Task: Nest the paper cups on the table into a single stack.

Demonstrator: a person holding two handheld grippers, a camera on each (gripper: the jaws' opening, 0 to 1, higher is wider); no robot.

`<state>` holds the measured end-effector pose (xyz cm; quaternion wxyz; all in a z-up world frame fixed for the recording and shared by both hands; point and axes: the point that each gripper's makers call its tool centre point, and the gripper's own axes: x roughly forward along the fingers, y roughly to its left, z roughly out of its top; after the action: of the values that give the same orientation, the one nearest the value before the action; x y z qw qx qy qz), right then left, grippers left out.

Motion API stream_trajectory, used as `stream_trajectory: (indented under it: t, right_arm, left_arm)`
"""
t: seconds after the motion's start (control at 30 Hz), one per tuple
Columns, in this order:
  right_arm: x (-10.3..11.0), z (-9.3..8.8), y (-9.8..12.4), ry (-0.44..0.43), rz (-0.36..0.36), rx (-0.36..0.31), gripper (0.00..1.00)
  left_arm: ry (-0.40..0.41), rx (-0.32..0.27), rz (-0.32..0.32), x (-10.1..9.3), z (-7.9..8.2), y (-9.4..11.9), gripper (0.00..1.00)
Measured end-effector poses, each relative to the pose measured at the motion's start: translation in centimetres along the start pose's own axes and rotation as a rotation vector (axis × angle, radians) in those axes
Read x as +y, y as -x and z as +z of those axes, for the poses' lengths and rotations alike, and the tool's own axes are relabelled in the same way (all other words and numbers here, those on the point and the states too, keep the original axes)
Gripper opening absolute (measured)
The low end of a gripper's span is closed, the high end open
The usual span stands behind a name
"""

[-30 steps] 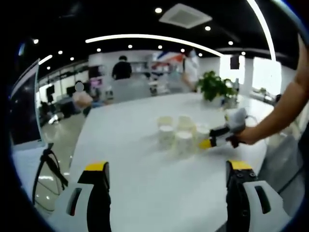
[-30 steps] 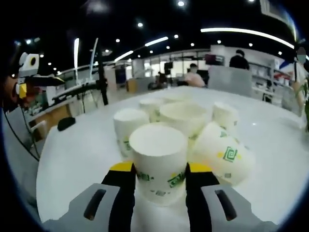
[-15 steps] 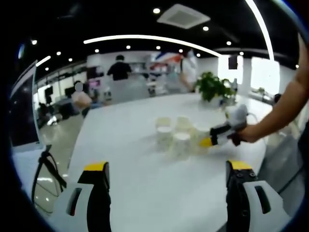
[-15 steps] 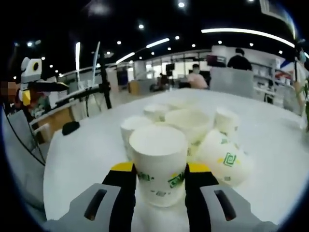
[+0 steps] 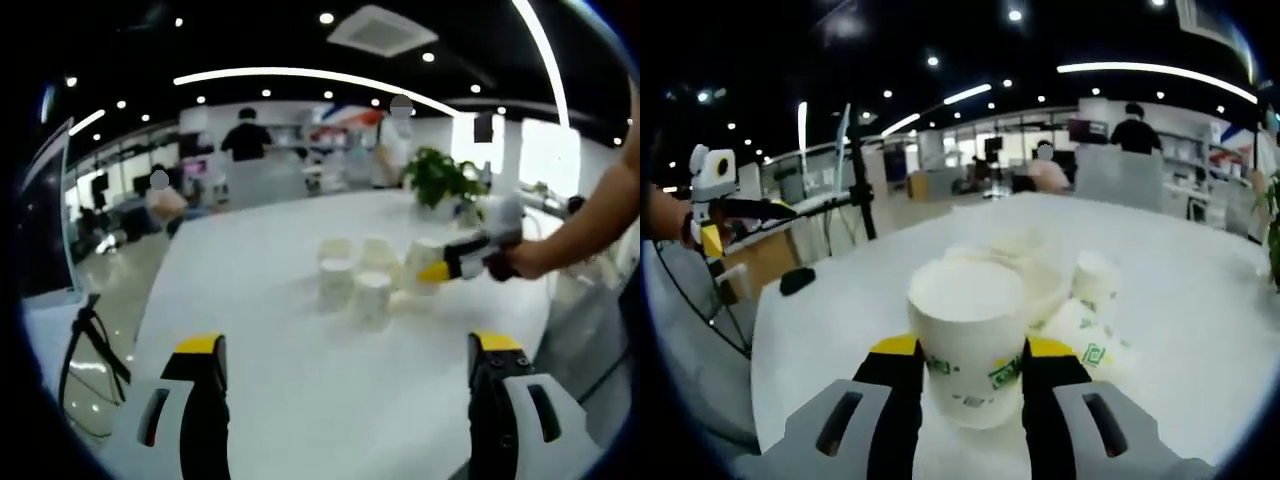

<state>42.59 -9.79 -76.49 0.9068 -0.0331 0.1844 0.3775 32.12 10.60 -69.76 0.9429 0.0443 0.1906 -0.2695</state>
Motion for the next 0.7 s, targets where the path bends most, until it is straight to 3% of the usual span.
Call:
stream_trajectory:
  t: [0.5, 0.7]
  right_arm:
    - [0.0, 3.4, 2.1, 0.052, 0.020, -0.023, 0.35]
    - [-0.7, 4.4, 2.8, 0.023, 0.021, -0.015, 0.35]
  left_arm:
    - [-0.015, -0.008, -0.030, -0.5, 0.4, -0.3, 0.98]
    - [-0.010, -0.012, -0.042, -0.9, 0.6, -0.4, 0.98]
